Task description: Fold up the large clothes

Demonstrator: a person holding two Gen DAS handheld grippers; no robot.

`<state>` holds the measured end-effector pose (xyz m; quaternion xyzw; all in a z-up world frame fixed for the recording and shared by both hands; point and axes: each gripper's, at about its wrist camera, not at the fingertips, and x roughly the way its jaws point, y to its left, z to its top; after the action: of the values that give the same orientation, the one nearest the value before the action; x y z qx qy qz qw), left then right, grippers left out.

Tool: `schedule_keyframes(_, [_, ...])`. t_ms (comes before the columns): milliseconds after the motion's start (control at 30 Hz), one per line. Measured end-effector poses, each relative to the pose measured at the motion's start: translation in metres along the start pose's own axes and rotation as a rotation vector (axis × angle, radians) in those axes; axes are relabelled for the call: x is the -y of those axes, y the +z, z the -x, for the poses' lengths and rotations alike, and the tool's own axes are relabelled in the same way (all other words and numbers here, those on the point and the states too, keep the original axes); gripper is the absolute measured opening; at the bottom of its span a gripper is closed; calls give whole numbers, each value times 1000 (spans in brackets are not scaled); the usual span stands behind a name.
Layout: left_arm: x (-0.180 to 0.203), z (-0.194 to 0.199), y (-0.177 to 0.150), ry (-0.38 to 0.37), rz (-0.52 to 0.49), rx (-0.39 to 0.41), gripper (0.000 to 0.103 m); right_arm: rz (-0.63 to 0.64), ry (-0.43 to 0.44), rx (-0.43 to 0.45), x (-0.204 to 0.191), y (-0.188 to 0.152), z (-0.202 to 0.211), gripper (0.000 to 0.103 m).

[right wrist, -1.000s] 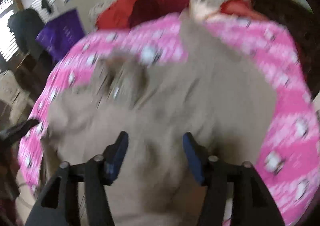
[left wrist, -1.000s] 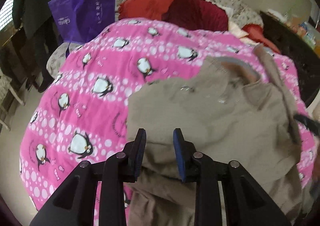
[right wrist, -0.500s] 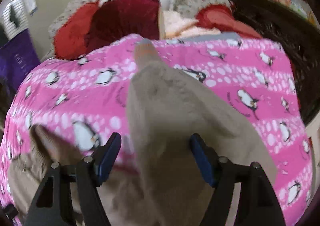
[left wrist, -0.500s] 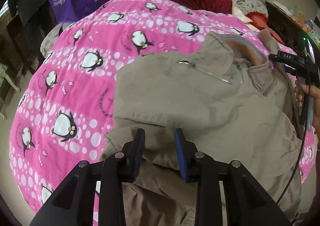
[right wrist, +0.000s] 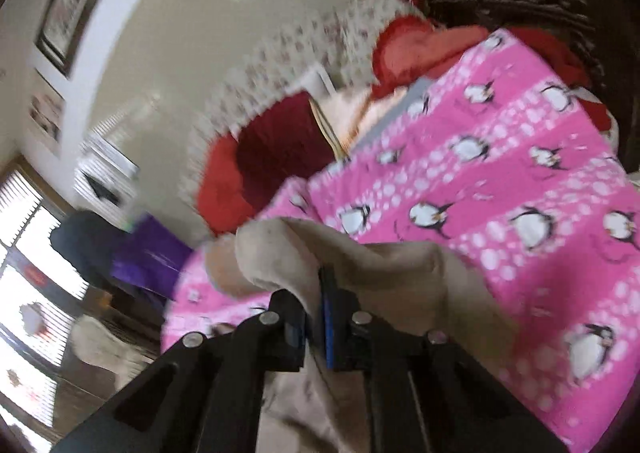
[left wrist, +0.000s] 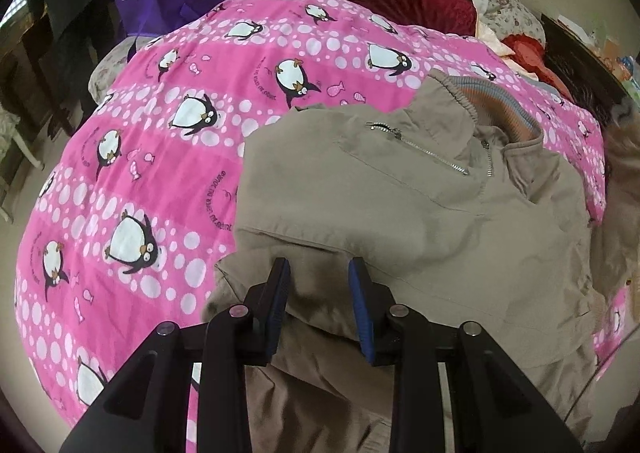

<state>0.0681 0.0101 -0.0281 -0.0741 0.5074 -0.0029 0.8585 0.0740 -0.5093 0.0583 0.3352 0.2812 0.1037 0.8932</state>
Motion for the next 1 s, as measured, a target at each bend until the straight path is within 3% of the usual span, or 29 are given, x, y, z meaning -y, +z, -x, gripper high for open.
schedule_keyframes(167, [10,18,0,-25,-3,39,18,-96,129,46,13,-1,69,7])
schedule_keyframes(267, [15,29,1,-49,-3,56,18,-135,158,-2,9,-5,79,7])
schedule_keyframes(367, [18,43,3,-57,-6,86,18,-67,210,-54,-27,-13,79,7])
schedule_keyframes(533, [7,65,7,-58,21,146,18,83,383,-156,-126,-34,67,7])
schedule_keyframes(633, [-8,71,8,-51,67,166,18,144,452,-165,-171,-58,54,7])
schedule_keyframes(700, [-19,70,7,-46,97,161,18,280,343,-210,-194,-96,27,11])
schedule_keyframes(733, [-23,69,6,-44,107,157,20,334,275,-255,-197,-117,10,23])
schedule_keyframes(767, [-27,67,5,-43,120,151,21,386,196,-358,-195,-150,-18,32])
schedule_keyframes(800, [-32,65,4,-51,134,144,24,411,134,-490,-189,-180,-44,54])
schedule_keyframes(833, [-36,64,4,-69,149,140,30,427,75,-634,-180,-213,-69,58])
schedule_keyframes(867, [-40,63,2,-98,170,134,33,428,44,-700,-169,-235,-81,58])
schedule_keyframes(933, [-42,60,0,-132,177,125,43,407,28,-706,-153,-256,-86,58])
schedule_keyframes(1000, [-38,56,1,-135,156,121,46,425,4,-676,-143,-262,-77,58])
